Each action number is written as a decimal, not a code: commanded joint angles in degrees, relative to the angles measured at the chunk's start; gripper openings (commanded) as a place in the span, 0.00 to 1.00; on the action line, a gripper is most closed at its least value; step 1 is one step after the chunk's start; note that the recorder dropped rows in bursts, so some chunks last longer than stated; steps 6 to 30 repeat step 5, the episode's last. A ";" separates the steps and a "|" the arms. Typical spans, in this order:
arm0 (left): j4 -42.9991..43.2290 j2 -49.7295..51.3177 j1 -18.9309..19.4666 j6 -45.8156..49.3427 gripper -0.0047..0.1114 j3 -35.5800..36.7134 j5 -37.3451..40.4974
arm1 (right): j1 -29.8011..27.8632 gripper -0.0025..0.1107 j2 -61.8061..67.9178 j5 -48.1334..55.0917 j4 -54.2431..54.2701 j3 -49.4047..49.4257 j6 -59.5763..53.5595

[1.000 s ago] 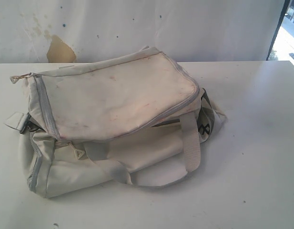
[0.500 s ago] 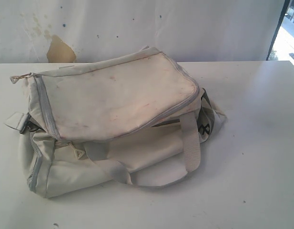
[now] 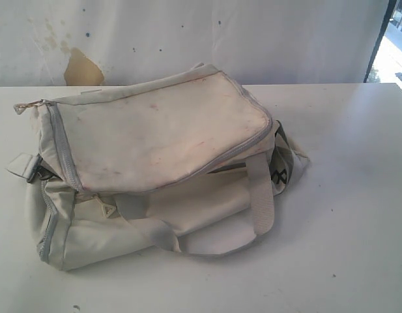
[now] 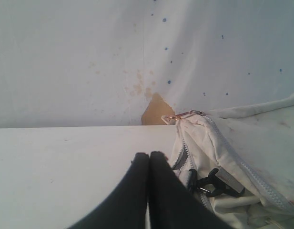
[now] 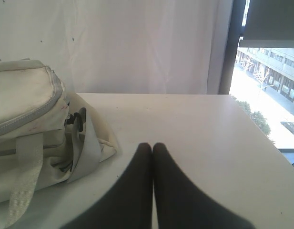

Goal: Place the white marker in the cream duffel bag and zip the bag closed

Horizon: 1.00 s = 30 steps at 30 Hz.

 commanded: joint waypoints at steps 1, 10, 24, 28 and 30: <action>-0.49 -0.14 -0.06 0.04 0.04 0.29 0.05 | -0.14 0.02 -0.26 -0.02 -0.15 0.25 -0.43; -0.49 -0.14 -0.06 0.04 0.04 0.29 0.05 | -0.14 0.02 -0.26 -0.02 -0.15 0.25 -0.43; -0.49 -0.14 -0.06 0.04 0.04 0.29 0.05 | -0.14 0.02 -0.26 -0.02 -0.15 0.25 -0.43; -0.49 -0.14 -0.06 0.04 0.04 0.29 0.05 | -0.14 0.02 -0.26 -0.02 -0.15 0.25 -0.43; -0.49 -0.14 -0.06 0.04 0.04 0.29 0.05 | -0.14 0.02 -0.26 -0.02 -0.15 0.25 -0.43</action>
